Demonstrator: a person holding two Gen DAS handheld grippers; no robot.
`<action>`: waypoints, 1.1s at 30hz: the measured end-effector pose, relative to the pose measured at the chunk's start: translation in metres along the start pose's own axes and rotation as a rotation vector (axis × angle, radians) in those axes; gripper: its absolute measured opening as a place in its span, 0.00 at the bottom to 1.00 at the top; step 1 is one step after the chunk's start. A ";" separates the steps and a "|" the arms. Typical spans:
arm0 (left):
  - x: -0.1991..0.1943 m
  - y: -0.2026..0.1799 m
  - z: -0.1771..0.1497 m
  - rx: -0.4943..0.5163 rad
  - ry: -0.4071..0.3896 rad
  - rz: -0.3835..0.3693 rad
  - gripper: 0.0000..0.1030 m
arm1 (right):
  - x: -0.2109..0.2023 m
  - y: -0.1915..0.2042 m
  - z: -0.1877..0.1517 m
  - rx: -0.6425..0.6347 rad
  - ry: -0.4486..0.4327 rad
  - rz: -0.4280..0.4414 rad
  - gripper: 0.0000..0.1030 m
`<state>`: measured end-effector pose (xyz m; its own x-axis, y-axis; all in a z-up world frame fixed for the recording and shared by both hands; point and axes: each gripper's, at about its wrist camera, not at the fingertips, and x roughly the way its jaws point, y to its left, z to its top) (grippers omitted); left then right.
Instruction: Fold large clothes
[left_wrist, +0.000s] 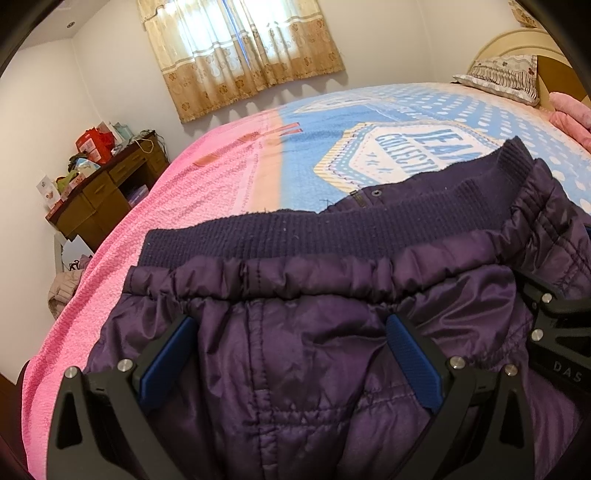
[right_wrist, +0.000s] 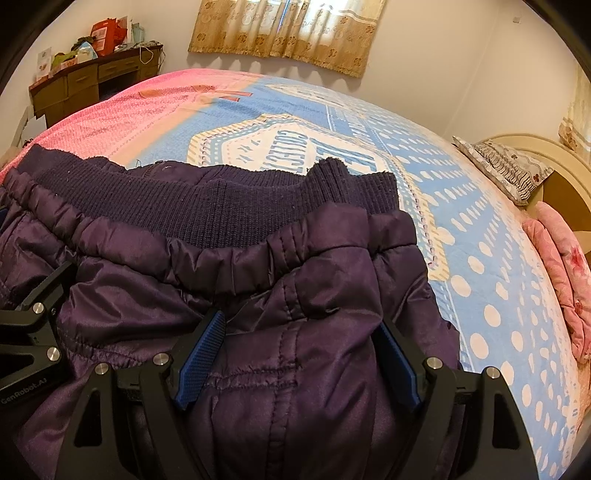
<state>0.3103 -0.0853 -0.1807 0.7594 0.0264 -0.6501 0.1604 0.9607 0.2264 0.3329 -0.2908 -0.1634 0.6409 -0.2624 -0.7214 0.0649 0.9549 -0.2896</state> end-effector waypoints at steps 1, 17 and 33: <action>0.000 0.000 0.000 0.002 -0.002 0.002 1.00 | 0.000 0.000 -0.001 0.002 -0.001 0.000 0.78; -0.001 0.001 -0.002 0.005 0.000 0.006 1.00 | 0.001 0.000 -0.001 0.004 -0.003 -0.001 0.78; 0.000 0.000 -0.002 0.001 -0.003 0.005 1.00 | 0.002 -0.001 -0.002 0.008 -0.010 0.002 0.78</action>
<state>0.3088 -0.0849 -0.1818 0.7622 0.0298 -0.6467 0.1576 0.9604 0.2300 0.3325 -0.2922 -0.1657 0.6484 -0.2587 -0.7160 0.0697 0.9567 -0.2826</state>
